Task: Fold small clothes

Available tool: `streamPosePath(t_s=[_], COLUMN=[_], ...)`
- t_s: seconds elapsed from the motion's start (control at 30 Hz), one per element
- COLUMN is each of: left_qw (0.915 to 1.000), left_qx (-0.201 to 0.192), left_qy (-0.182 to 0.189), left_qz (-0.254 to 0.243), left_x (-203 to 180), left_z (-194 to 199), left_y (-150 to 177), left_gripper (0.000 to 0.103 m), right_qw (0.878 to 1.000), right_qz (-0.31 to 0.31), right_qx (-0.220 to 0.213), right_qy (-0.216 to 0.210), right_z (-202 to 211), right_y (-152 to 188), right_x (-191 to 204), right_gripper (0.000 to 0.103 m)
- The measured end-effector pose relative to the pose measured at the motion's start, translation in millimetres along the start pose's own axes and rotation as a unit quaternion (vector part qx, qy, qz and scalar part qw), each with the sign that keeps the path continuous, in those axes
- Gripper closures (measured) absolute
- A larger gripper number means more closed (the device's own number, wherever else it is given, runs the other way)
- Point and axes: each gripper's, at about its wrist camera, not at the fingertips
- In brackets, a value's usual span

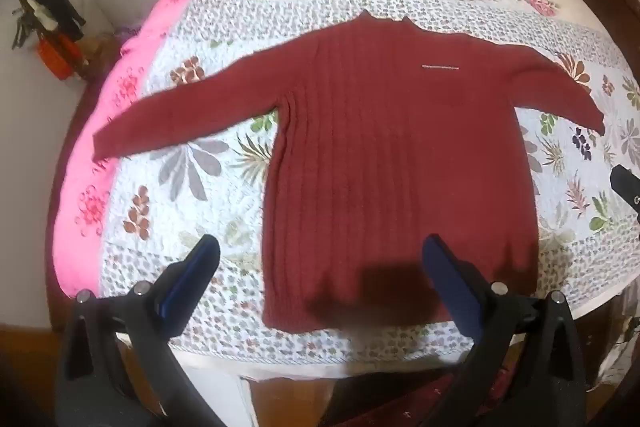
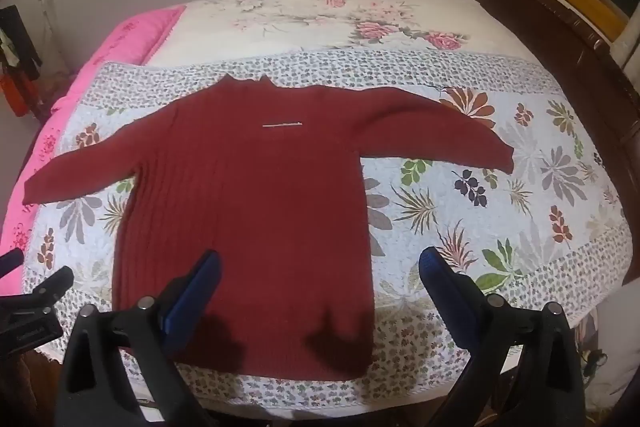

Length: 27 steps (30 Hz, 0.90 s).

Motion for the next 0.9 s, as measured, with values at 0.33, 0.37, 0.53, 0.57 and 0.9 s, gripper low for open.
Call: streamPosePath(t_s=[0.33,0.37,0.53,0.57,0.9], left_qw=[0.9985,0.9984,0.998,0.9979,0.9975], left_qx=[-0.049,-0.052,-0.059,-0.06,-0.065], left_qy=[-0.009,-0.01,-0.014,-0.016,-0.025], left_qz=[0.021,0.021,0.017,0.015,0.008], left_x=[2,2,-1,-1,-3], left_z=[19,20,22,23,25], left_y=[0,0,1,2,1], left_gripper=[0.003,0.003,0.003,0.003,0.003], right_qw=[0.999,0.999,0.999,0.999,0.999], right_qz=[-0.019,-0.02,-0.023,-0.024,-0.027], right_qx=[0.008,0.008,0.013,0.013,0.014], right_qy=[-0.026,-0.026,-0.032,-0.032,-0.034], right_z=[-3,-3,-6,-6,-8], right_y=[2,2,2,3,4], right_x=[-9,-10,-13,-13,-14], right_gripper=[0.004,0.004,0.004,0.004,0.004])
Point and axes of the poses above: each gripper's, at about its wrist camera, not at the fingertips, and z roughly against the way its jaws point, x to its left, y to its underside, and after that the axes turned 4 degrees about -y, right-handed
